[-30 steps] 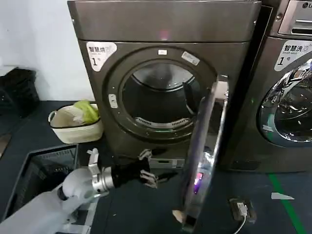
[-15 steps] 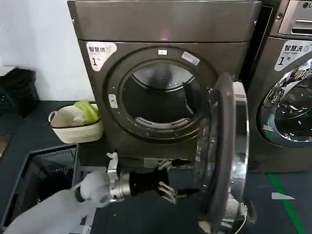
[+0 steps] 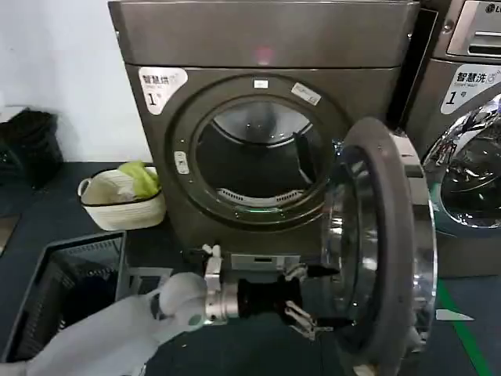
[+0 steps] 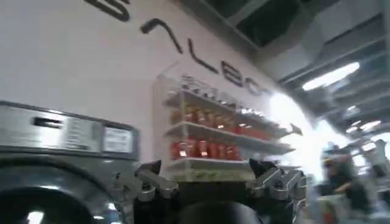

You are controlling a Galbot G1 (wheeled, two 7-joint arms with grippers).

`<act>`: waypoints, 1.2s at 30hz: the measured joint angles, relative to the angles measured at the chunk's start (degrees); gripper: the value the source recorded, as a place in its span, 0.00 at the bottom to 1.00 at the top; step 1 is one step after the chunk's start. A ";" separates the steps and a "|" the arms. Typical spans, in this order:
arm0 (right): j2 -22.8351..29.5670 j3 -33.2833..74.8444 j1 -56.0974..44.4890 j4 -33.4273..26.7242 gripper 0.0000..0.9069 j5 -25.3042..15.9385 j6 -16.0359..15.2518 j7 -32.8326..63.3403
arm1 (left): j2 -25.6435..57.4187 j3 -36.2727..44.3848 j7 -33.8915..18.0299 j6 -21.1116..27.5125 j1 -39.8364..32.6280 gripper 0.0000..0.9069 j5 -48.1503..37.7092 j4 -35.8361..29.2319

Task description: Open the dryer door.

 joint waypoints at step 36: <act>-2.06 10.94 -3.41 -3.81 1.00 -9.96 -7.74 6.45 | -23.86 9.44 -2.32 -1.79 -10.53 1.00 2.62 19.55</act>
